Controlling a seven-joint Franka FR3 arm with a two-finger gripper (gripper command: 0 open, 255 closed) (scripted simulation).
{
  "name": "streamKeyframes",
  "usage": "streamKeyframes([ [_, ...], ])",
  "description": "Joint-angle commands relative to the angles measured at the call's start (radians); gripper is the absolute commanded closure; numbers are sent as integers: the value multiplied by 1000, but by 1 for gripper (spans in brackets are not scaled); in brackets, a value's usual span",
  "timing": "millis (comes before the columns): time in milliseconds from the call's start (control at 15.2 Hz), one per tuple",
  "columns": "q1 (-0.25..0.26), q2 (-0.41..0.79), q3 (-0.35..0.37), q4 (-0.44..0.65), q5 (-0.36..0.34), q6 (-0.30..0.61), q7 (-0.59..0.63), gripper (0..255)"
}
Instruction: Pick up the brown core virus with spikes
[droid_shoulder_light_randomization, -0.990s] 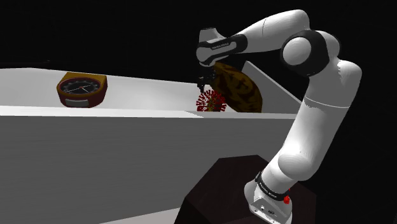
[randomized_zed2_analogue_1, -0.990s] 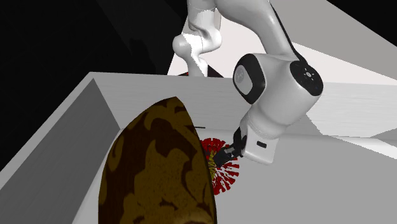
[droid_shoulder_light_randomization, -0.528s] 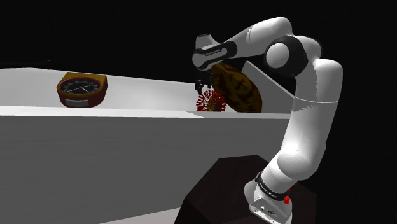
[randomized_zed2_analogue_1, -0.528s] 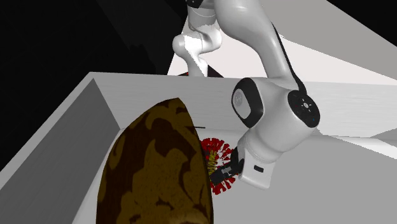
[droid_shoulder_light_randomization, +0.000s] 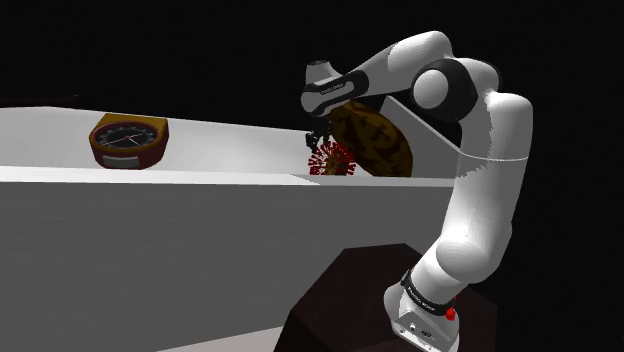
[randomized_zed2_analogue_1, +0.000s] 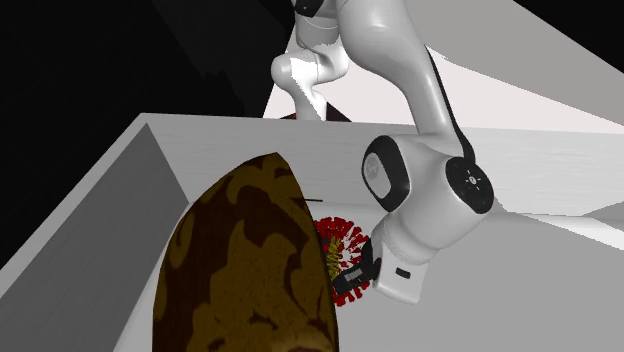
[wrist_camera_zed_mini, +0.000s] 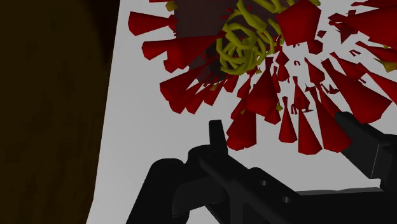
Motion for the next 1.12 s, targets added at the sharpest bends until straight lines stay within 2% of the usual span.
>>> streamKeyframes([
  [0,0,1,0,-1,0,0,0,255],
  [396,0,2,0,0,0,0,0,255],
  [1056,4,-57,-2,53,1,-109,-23,255],
])
